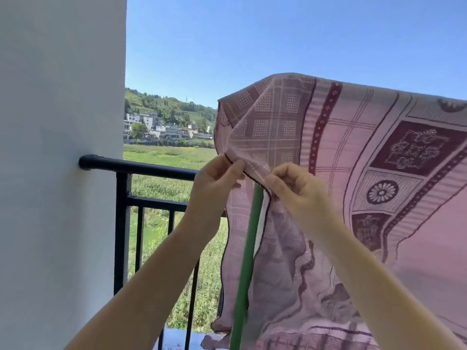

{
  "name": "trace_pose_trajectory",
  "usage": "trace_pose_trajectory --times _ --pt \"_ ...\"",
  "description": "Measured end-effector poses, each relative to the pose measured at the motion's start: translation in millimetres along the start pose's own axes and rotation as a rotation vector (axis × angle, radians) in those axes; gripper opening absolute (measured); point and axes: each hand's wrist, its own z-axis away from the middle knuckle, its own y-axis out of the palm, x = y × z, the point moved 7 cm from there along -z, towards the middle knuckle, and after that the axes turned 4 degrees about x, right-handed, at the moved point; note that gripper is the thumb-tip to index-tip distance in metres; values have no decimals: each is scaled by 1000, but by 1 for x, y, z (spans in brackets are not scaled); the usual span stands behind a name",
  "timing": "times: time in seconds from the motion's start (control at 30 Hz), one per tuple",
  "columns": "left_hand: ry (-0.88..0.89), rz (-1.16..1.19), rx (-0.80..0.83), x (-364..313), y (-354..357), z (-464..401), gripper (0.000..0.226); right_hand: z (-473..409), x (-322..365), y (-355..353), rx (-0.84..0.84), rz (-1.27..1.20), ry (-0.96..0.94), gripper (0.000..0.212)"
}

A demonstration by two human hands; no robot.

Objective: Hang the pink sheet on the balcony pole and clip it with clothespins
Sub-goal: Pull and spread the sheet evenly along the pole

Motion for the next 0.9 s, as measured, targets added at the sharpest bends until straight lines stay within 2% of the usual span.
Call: trace_pose_trajectory --times 0.03,0.1,0.17,0.2,0.3,0.37,0.43,0.5,0.57,0.63,0.7,0.77,0.83,0.9 --pt "-7 42 -6 -3 -2 -2 19 0 -5 11 -1 94 22 7" --pt "-19 82 -5 -8 -3 -6 19 4 -28 34 12 437 124 31" --pt "3 20 2 -13 -3 -6 18 11 -45 52 25 836 144 51" --pt "27 -28 4 -15 -4 -6 17 12 -50 56 15 908 129 50" --pt "72 -90 27 -16 -16 -5 16 16 -55 51 41 851 133 31" --pt "63 -108 58 -5 -30 -6 14 19 -49 43 97 809 118 6" --pt "49 -186 13 17 -50 -7 7 24 -44 35 138 794 122 17" --pt "-49 -370 -33 54 -64 -9 37 29 -47 27 147 790 164 22" --pt "-276 -439 85 98 -58 -10 78 34 -59 21 115 769 232 31" --pt "-459 -379 238 134 -40 -9 111 44 -78 17 50 666 332 36" --pt "-559 -265 293 152 -28 -8 127 62 -99 21 43 572 426 35" --pt "-582 -212 362 164 -25 -6 125 79 -121 32 111 549 518 25" --pt "-535 -247 450 174 -28 -2 108 94 -139 40 175 539 591 25" --pt "-429 -295 408 179 -40 1 86 100 -140 38 209 561 588 30"
